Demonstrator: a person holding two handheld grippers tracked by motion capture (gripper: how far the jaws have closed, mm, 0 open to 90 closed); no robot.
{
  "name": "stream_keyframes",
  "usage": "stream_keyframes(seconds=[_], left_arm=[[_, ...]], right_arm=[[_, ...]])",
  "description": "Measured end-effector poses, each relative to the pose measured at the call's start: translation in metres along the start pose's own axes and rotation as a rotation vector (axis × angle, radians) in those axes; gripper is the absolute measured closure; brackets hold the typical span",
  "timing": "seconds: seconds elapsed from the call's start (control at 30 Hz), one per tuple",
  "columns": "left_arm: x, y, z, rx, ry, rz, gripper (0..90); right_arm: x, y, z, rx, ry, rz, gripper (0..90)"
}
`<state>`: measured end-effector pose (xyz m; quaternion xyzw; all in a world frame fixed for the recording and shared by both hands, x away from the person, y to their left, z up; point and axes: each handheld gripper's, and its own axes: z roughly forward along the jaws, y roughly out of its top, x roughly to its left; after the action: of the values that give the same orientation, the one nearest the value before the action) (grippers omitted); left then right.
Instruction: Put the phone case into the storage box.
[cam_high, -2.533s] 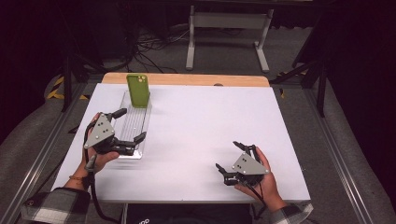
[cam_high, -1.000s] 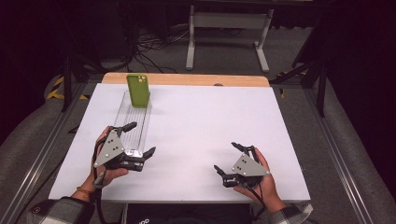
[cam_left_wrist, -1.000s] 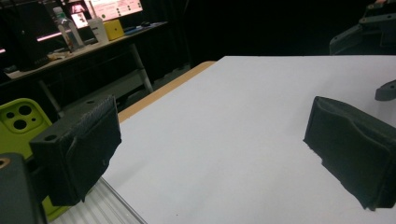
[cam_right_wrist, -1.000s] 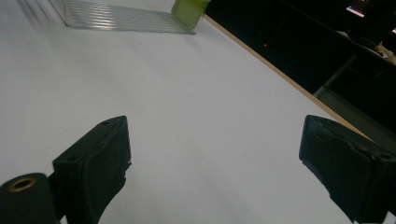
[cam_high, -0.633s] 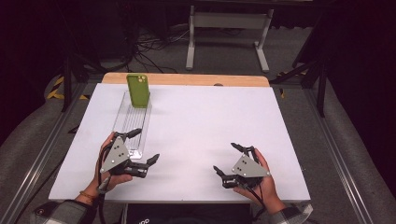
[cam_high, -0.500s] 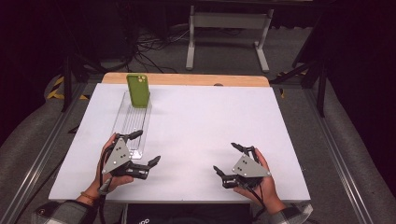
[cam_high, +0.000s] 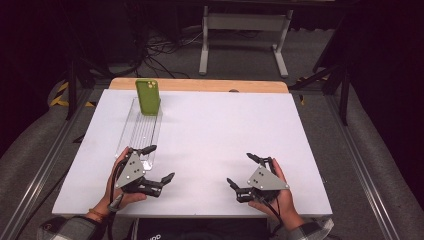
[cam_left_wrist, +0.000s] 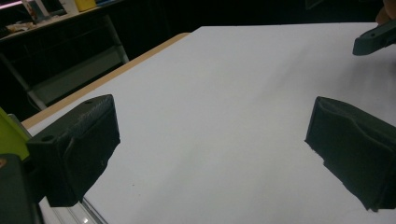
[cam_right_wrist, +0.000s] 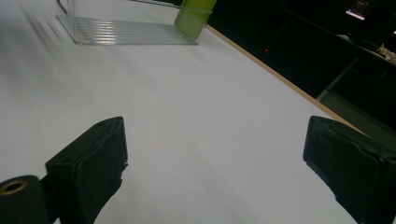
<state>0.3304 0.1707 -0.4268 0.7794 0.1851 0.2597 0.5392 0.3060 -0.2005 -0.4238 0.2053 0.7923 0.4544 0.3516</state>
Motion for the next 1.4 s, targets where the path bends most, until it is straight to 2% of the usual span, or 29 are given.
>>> stream_keyframes(seconds=[0.27,0.3,0.57,0.67,0.73,0.83,0.9,1.07,1.1,1.2,1.27,1.33,1.4], left_arm=[[-0.005,-0.005,0.003,0.027,-0.009,0.018,4.5],[-0.006,-0.006,0.004,0.025,-0.014,0.006,4.4],[-0.007,-0.009,0.006,0.049,-0.027,0.003,4.1],[-0.008,-0.012,0.007,0.051,-0.049,-0.018,3.7],[-0.009,-0.013,0.008,0.063,-0.048,-0.007,3.5],[-0.011,-0.016,0.01,0.077,-0.062,-0.029,3.4],[-0.012,-0.018,0.012,0.088,-0.053,-0.025,3.4],[-0.012,-0.018,0.011,0.081,-0.054,-0.035,3.5],[-0.012,-0.018,0.011,0.077,-0.061,-0.048,3.6],[-0.009,-0.017,0.009,0.068,-0.045,-0.042,3.7],[-0.008,-0.017,0.009,0.064,-0.048,-0.059,3.7],[-0.007,-0.016,0.008,0.064,-0.042,-0.046,3.7],[-0.007,-0.016,0.008,0.05,-0.041,-0.062,3.7]], right_arm=[[0.0,0.0,0.001,0.002,0.004,-0.002,7.3],[0.001,0.0,0.001,0.003,0.006,0.001,7.2],[0.002,-0.001,0.001,0.001,0.015,-0.004,7.3],[0.003,-0.001,0.002,0.003,0.018,-0.012,7.3],[0.003,-0.002,0.002,0.002,0.021,-0.013,7.2],[0.003,-0.002,0.002,0.004,0.022,-0.009,7.3],[0.003,-0.001,0.001,0.0,0.026,-0.007,7.3],[0.004,-0.002,0.003,0.003,0.04,-0.011,7.3],[0.004,-0.002,0.003,0.005,0.043,-0.013,7.3],[0.005,-0.001,0.003,0.001,0.05,-0.011,7.3],[0.004,-0.001,0.002,-0.003,0.052,-0.014,7.3],[0.004,-0.002,0.002,-0.004,0.052,-0.013,7.3],[0.004,-0.002,0.002,-0.005,0.052,-0.016,7.3]])
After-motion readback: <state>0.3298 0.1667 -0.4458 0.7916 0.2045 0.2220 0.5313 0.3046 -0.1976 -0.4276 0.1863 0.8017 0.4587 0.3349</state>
